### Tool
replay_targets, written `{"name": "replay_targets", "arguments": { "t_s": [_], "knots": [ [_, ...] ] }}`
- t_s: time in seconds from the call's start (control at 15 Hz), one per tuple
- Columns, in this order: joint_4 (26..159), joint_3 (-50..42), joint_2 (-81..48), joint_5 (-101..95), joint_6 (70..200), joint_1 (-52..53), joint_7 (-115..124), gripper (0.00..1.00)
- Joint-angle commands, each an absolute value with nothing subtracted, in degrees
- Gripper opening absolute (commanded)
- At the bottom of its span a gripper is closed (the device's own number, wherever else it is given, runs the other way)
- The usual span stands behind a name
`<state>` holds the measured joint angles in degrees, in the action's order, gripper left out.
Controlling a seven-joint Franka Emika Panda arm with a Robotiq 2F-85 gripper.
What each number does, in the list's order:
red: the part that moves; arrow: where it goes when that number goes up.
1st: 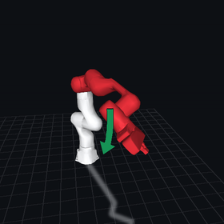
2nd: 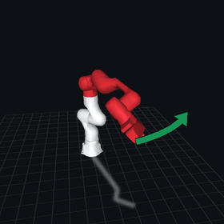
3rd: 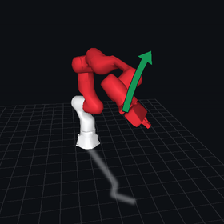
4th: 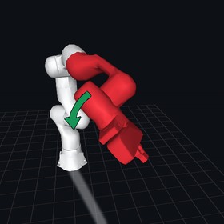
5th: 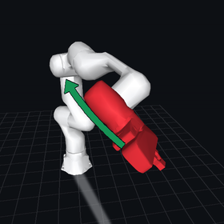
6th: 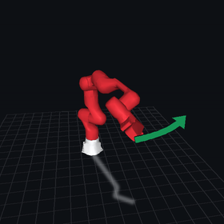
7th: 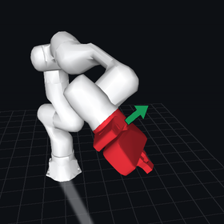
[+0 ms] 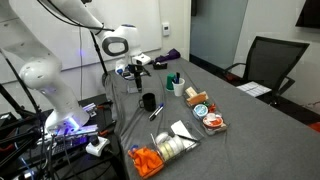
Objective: Move the black mug to the left.
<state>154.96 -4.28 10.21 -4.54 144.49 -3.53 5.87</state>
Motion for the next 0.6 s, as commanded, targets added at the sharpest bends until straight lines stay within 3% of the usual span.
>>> {"name": "replay_targets", "arguments": {
  "t_s": [0.0,0.53],
  "knots": [
    [153.97,-3.49,3.12,-7.62,149.90,-4.68,7.42,1.00],
    [153.13,-4.90,-6.12,-7.49,156.85,-4.06,4.42,1.00]
  ]
}}
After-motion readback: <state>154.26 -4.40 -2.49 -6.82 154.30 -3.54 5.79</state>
